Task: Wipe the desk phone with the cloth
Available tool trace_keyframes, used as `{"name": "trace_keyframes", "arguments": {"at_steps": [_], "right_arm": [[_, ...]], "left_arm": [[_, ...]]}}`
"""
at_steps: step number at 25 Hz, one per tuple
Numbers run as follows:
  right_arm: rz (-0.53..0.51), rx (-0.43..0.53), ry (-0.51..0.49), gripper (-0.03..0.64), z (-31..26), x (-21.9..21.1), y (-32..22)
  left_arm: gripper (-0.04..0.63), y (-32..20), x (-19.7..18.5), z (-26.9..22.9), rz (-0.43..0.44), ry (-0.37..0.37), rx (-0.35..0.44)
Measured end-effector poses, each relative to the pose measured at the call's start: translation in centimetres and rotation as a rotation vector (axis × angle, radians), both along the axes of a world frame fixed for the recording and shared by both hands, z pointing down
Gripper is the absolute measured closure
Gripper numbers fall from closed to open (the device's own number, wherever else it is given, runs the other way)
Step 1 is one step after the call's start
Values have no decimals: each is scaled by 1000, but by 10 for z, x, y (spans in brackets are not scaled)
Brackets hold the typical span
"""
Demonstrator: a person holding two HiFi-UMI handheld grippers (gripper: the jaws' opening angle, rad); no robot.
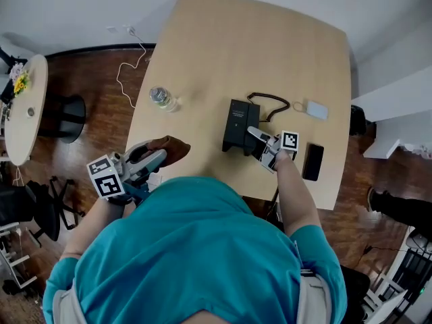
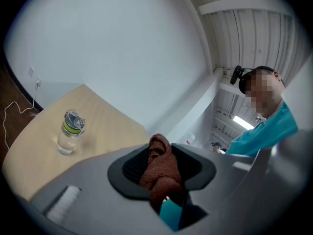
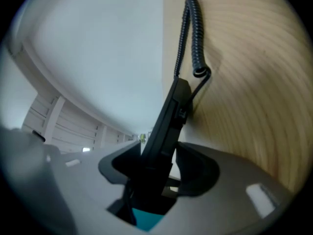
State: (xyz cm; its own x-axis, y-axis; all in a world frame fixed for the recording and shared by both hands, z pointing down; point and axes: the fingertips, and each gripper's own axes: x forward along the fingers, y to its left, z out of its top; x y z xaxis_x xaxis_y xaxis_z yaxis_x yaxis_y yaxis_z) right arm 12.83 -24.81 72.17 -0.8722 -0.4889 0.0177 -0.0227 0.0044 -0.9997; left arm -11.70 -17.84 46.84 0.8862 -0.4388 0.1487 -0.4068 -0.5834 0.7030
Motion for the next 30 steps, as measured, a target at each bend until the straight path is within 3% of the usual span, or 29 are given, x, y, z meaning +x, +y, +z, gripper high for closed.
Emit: {"name": "trace_keyframes", "arguments": {"at_steps": [3, 8, 14, 17, 23, 26, 30], "right_arm": [[18, 14, 1, 402, -4, 2, 3], [34, 130, -8, 422, -49, 0, 16], [24, 213, -14, 422, -121, -13, 32], [1, 246, 8, 422, -150, -24, 37], [-83, 310, 66, 422, -193, -47, 57], [-102, 351, 63, 422, -209, -52, 58], [-108, 377, 67, 422, -216, -52, 57]], "left_arm": [[449, -1, 1, 0, -9, -1, 7], [449, -8, 8, -7, -8, 8, 29], [449, -45, 51, -34, 74, -12, 149], [449, -68, 84, -45, 135, -82, 242], [449, -94, 145, -48, 283, -343, 501], [449, -101, 166, -40, 355, -453, 571], [451, -98, 180, -21, 452, -557, 607]]}}
